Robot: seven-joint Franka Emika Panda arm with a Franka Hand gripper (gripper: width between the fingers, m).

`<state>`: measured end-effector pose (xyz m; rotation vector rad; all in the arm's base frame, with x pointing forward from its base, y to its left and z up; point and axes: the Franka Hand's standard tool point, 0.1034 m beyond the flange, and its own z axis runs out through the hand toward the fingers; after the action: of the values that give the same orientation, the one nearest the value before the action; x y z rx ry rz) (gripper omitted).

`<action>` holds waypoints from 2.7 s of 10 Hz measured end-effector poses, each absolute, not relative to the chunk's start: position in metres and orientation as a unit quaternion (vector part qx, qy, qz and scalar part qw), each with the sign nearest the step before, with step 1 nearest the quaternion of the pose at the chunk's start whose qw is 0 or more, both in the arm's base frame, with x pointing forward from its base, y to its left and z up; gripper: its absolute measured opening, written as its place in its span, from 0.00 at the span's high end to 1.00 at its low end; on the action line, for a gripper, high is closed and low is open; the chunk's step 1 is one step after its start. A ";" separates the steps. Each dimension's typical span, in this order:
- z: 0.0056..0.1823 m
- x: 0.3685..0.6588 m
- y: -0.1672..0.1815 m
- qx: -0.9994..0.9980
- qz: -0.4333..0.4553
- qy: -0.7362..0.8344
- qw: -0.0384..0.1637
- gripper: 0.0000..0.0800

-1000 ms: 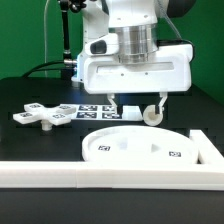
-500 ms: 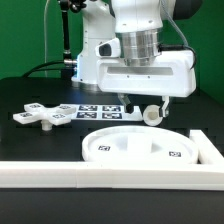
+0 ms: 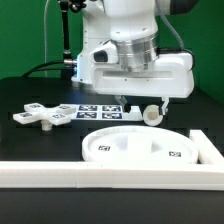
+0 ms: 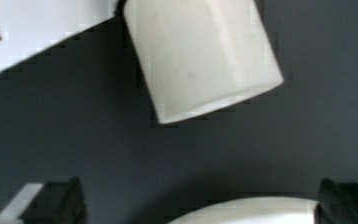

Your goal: Assemble round table

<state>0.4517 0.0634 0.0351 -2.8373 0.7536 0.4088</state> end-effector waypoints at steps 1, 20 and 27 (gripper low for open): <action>0.035 0.447 0.064 -0.949 0.176 0.244 0.095 0.19; 0.006 0.418 0.086 -0.853 0.474 0.163 0.145 0.49; 0.064 0.452 0.076 -0.863 0.460 0.111 0.179 0.49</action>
Offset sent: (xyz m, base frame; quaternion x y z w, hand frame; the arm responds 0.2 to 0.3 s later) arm 0.0046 0.0247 0.0145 0.0043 -0.1372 -0.0360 0.9899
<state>0.4517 0.0762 0.0636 -2.4390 0.3138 1.3009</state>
